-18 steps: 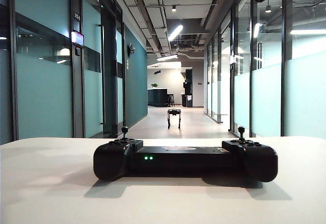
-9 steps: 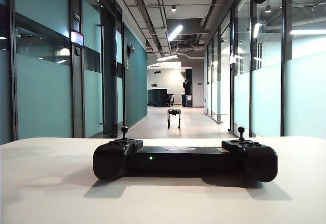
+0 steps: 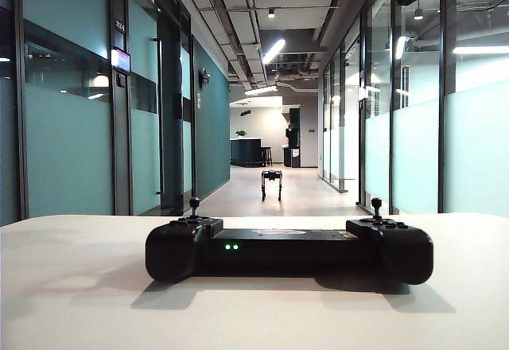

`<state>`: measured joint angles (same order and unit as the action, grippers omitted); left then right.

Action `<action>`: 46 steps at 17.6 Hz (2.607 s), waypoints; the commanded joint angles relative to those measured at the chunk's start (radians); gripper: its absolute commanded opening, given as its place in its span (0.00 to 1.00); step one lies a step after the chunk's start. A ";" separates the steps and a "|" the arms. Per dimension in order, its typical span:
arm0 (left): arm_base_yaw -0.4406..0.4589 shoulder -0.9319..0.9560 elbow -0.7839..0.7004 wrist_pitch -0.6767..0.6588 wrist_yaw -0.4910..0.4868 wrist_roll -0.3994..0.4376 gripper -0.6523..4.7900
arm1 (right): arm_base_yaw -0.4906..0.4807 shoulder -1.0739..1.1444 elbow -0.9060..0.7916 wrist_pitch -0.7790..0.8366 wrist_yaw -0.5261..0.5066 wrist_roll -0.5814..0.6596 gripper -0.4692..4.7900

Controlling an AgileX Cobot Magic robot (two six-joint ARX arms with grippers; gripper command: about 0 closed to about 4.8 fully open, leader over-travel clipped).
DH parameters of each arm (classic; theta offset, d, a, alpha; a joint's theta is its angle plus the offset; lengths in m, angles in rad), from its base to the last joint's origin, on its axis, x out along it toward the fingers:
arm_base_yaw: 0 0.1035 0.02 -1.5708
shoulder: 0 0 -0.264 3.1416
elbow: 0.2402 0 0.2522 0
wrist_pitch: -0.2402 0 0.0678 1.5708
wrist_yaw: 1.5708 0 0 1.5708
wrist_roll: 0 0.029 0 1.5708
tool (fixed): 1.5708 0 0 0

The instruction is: Push the left joystick on the remote control sitting on the white table forward to make the robot dog walk in a straight line until it approaches the door.

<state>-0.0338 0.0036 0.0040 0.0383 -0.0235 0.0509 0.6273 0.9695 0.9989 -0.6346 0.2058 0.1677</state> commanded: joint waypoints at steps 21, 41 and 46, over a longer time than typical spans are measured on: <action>0.001 0.000 0.003 -0.001 -0.002 -0.063 0.11 | -0.002 -0.003 0.002 0.019 0.002 -0.001 0.08; 0.001 0.000 0.003 0.000 0.001 -0.063 0.11 | -0.532 -0.972 -0.907 0.602 -0.111 -0.276 0.08; 0.001 0.000 0.003 0.000 0.001 -0.063 0.11 | -0.532 -0.972 -0.990 0.729 -0.111 -0.215 0.08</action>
<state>-0.0330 0.0036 0.0040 0.0261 -0.0231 -0.0158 0.0944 0.0006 0.0097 0.0490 0.0940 -0.0719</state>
